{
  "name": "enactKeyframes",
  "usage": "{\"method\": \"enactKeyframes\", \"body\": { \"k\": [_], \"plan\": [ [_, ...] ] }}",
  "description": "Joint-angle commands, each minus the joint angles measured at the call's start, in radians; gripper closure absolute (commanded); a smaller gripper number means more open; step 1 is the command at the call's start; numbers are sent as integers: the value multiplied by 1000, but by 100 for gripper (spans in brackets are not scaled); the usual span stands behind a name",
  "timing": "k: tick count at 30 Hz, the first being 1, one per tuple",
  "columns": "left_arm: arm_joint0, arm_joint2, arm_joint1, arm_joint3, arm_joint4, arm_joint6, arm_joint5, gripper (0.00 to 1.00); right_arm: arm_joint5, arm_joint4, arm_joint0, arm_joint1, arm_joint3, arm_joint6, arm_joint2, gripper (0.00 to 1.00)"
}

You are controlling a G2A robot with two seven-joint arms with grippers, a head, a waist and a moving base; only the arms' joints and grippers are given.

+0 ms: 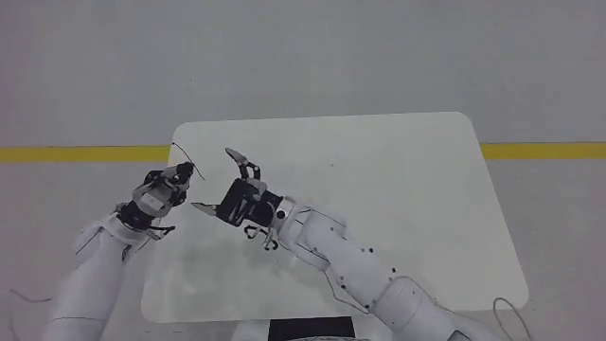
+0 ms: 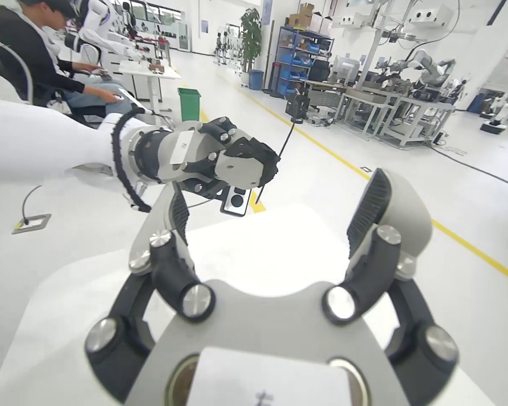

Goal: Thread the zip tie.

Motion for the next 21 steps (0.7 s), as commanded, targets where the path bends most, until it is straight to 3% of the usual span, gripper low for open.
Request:
{"method": "enactKeyframes", "body": {
  "k": [1, 4, 9, 11, 16, 19, 20, 21],
  "plan": [
    [6, 15, 8, -3, -58, 17, 0, 100, 44, 0, 12, 5, 6, 4, -17, 0],
    [8, 25, 21, -13, -84, 26, 0, 100, 74, 0, 23, 11, 6, -2, -31, 0],
    [8, 25, 21, -13, -84, 26, 0, 100, 74, 0, 23, 11, 6, -2, -31, 0],
    [8, 25, 21, -13, -84, 26, 0, 100, 76, 0, 64, 19, 11, 55, -55, 0],
    [8, 25, 21, -13, -84, 26, 0, 100, 157, 0, 144, 48, 7, 142, -153, 0],
    [8, 25, 21, -13, -84, 26, 0, 100, 179, 0, 180, 63, 11, 162, -200, 56],
    [8, 25, 21, -13, -84, 26, 0, 100, 189, 0, 187, 66, 10, 161, -215, 67],
    [8, 25, 21, -13, -84, 26, 0, 100, 197, 0, 190, 69, 9, 160, -223, 71]
  ]
}}
